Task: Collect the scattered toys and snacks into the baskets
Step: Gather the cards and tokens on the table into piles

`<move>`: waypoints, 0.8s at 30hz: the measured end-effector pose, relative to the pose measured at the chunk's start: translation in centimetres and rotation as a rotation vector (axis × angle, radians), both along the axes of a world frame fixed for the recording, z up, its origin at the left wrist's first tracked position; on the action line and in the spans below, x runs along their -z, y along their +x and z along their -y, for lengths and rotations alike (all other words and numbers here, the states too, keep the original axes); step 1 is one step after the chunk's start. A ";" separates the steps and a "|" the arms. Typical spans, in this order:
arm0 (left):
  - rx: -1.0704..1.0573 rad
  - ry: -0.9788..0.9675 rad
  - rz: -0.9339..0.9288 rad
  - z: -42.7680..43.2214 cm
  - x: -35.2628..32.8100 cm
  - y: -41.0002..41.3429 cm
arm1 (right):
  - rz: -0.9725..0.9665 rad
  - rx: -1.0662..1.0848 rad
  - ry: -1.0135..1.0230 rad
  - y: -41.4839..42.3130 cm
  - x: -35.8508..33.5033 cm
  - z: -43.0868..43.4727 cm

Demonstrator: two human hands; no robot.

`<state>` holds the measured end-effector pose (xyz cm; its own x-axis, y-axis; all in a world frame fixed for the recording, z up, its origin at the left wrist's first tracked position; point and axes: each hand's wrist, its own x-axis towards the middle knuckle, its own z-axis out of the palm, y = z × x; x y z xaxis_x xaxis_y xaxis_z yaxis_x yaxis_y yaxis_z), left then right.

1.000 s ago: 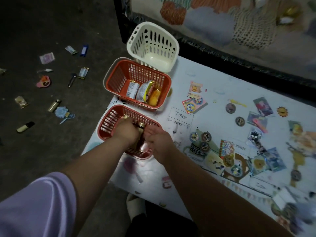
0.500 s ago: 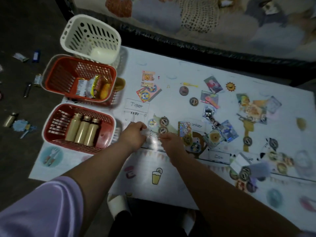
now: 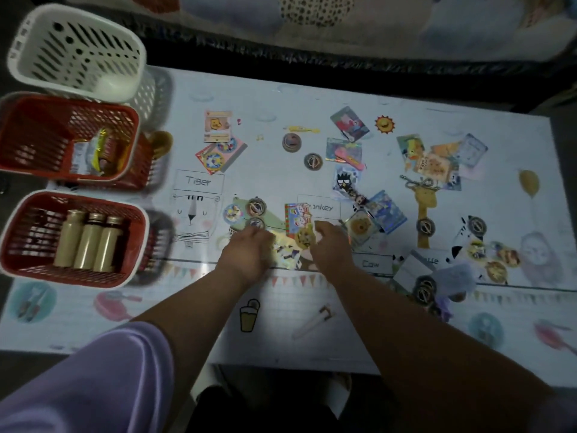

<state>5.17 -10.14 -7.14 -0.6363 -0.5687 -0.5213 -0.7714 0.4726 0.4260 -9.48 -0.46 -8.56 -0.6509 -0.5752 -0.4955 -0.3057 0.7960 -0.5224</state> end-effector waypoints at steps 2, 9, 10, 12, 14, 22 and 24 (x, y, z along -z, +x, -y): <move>0.107 -0.116 -0.028 -0.5 0.6 -1.0 | -0.109 -0.102 0.007 -0.9 0.7 0.4; 0.254 -0.301 0.098 -0.5 2.4 -2.8 | -0.270 -0.377 0.022 -2.3 1.9 2.3; 0.249 -0.317 0.117 -0.6 2.5 -2.9 | -0.257 -0.385 0.044 -2.6 2.0 2.7; 0.225 -0.327 0.148 -0.7 2.7 -2.9 | -0.242 -0.383 0.122 -2.8 2.0 3.5; 0.224 -0.326 0.195 -0.6 3.0 -3.0 | -0.277 -0.358 0.189 -2.6 2.1 4.4; 0.229 -0.240 0.205 -0.6 2.8 -3.0 | -0.103 -0.143 0.236 -2.1 2.4 6.0; 0.189 -0.215 0.186 -0.7 2.7 -2.7 | -0.104 -0.142 0.227 -2.1 2.4 5.6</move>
